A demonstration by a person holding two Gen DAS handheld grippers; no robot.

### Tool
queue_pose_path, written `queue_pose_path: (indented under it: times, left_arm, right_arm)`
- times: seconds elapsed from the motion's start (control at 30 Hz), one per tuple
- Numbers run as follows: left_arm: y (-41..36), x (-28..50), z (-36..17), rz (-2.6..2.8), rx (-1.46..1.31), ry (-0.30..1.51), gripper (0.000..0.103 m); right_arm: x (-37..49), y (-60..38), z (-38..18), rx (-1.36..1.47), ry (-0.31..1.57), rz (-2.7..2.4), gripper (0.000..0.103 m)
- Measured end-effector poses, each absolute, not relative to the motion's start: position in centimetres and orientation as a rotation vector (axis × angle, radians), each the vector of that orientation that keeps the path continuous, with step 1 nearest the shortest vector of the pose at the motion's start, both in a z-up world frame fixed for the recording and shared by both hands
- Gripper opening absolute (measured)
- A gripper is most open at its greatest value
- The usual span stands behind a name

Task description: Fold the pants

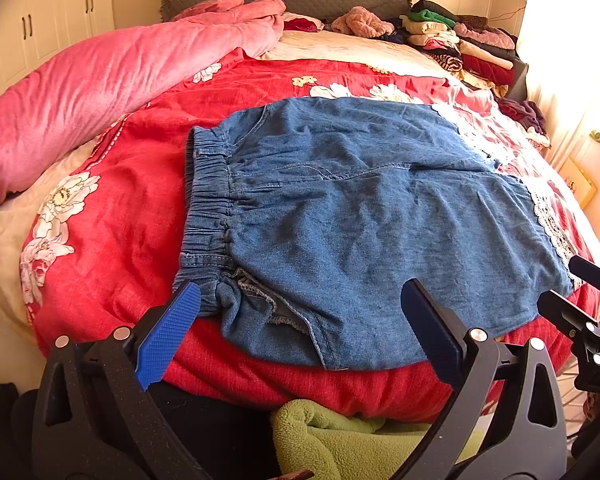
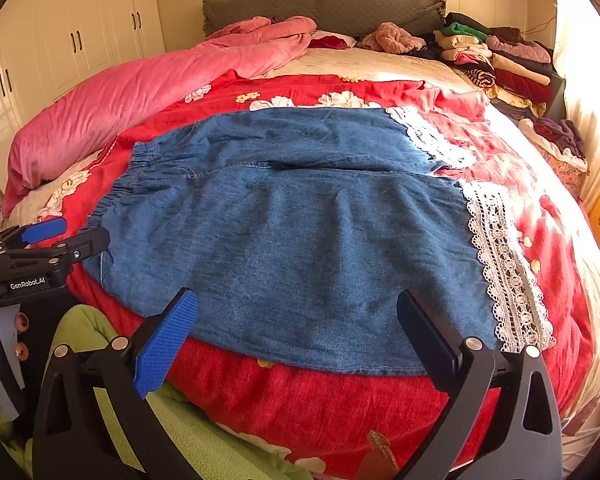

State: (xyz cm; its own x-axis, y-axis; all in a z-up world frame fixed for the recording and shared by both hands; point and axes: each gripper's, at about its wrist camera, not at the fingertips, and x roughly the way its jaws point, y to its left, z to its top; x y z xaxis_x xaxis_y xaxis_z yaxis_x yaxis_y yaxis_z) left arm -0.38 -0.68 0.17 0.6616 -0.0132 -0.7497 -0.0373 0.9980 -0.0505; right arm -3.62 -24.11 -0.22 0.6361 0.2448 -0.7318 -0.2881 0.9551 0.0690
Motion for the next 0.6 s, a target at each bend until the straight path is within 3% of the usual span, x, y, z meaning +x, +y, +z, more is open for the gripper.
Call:
queue_pose_path:
  times: [0.6]
  left_arm:
    - [-0.45,-0.27,0.03,0.015,-0.06,0.847,0.094]
  right_arm:
    - [-3.49,-23.97,-0.28,-0.062,0.827,0.303,0.099]
